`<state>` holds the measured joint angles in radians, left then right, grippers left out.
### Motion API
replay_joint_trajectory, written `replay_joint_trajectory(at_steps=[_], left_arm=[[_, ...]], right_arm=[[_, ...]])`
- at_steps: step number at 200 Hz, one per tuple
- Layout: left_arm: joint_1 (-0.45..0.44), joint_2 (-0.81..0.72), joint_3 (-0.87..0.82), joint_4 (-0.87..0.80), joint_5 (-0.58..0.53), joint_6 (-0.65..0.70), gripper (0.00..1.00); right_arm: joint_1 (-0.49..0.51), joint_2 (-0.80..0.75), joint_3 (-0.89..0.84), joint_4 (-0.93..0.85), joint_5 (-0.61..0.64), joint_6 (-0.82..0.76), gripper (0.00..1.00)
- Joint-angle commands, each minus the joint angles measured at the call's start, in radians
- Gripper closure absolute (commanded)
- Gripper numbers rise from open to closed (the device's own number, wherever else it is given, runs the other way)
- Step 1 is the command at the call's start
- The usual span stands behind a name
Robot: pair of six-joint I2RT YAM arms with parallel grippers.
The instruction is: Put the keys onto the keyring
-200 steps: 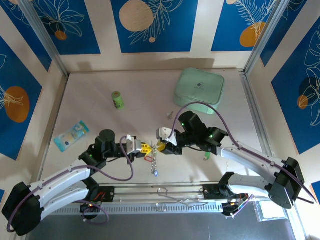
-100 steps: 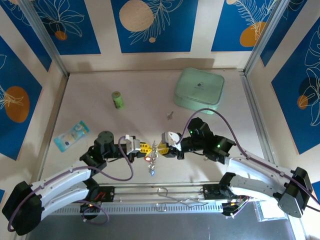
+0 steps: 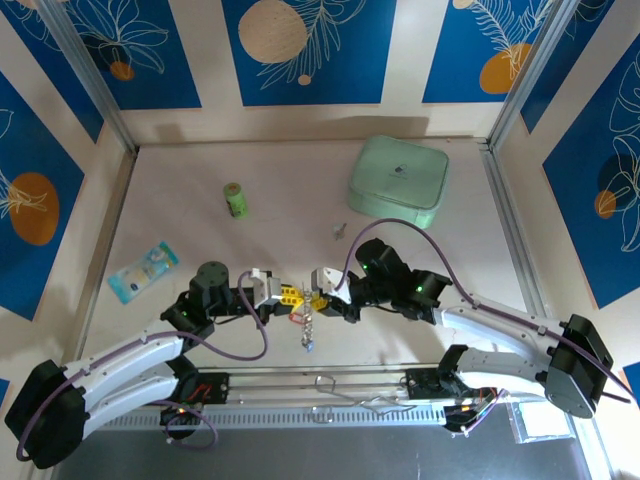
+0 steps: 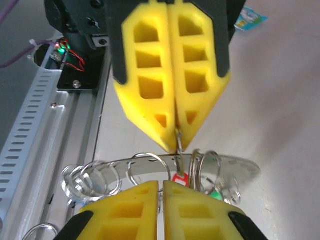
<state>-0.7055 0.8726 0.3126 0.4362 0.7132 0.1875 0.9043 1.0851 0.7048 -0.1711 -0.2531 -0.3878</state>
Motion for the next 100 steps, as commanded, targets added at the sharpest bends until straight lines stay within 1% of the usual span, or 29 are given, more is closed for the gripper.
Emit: replay_joint_trajectory(at_steps=[1,33,78,100], left_arm=[[-0.011,-0.01,0.005,0.089,0.033,-0.017,1.0],[-0.01,0.0,0.003,0.1,0.039,-0.018,1.0],[-0.011,0.005,0.006,0.082,0.045,-0.012,1.0],[-0.011,0.007,0.006,0.083,0.048,-0.009,1.0]], right_arm=[[0.005,0.006,0.03,-0.012,0.043,0.009,0.84],[0.005,0.007,0.032,0.002,0.04,0.016,0.81],[0.005,-0.023,0.015,0.051,0.009,0.026,0.81],[0.005,-0.038,0.007,0.061,-0.013,0.026,0.78]])
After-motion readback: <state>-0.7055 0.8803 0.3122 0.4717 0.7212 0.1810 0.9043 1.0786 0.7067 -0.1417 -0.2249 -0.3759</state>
